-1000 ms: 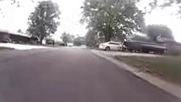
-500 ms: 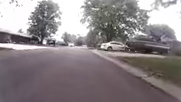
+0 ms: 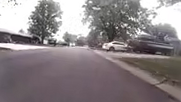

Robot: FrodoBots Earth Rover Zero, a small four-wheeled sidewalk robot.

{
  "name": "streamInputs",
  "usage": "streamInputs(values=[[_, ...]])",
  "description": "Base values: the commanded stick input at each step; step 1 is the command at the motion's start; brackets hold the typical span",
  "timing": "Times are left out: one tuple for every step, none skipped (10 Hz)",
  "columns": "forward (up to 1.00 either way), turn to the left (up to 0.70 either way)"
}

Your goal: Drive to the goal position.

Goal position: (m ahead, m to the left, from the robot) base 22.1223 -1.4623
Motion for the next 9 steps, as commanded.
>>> streamInputs(values=[[1.00, -0.19], [1.00, -0.37], [1.00, -0.40], [1.00, -0.40], [1.00, -0.02], [1.00, 0.00], [1.00, 0.00], [1.00, 0.00], [1.00, 0.00]])
